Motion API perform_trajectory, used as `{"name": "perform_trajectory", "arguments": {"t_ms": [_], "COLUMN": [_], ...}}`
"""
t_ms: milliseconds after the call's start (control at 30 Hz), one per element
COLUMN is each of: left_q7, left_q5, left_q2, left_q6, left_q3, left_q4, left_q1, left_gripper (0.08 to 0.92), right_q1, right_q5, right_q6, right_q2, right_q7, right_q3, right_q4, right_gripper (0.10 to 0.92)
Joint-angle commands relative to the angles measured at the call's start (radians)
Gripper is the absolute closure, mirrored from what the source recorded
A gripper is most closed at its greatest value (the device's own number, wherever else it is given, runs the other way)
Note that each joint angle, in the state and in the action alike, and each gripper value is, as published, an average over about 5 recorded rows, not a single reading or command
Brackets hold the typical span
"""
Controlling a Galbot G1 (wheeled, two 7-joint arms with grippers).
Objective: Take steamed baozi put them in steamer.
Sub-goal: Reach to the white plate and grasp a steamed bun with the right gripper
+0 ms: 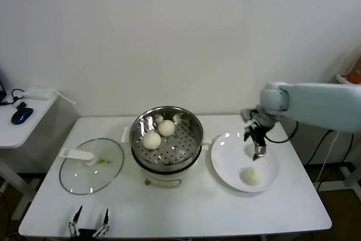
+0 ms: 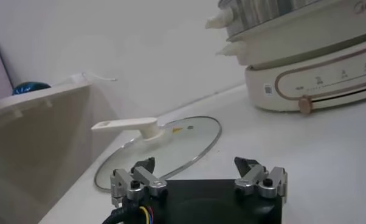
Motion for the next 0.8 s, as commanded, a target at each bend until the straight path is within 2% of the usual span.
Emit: {"name": "perform_trajectory", "arguments": {"t_ms": [33,667,800], "left_q7": [-0.002,-0.006,-0.006], "left_q5": [0.005,0.023,0.025], "left_q2": [0.0,0.0,-0.001], "left_q6": [0.0,0.0,0.001], "left_q3": [-0.001,-0.004,-0.004], "left_q4": [0.01,0.021,0.018], "left_q1": [-0.002,-0.003,-0.002], "left_gripper": [0.177,0.177,0.177], "right_q1": [-0.256,-0.42,-0.417], "right_q5": [-0.165,-0.172,-0.168], "right_q6": [-0.01,-0.017,-0.017], "right_q2": [-0.168,-0.143,-0.14], "right_q7": [0.039,0.084,0.084], "right_q3": [0.147,0.333,0.339], "right_q4": [0.009,-0.055,-0.053], "right_gripper": [0.203,0.205,0.267]}}
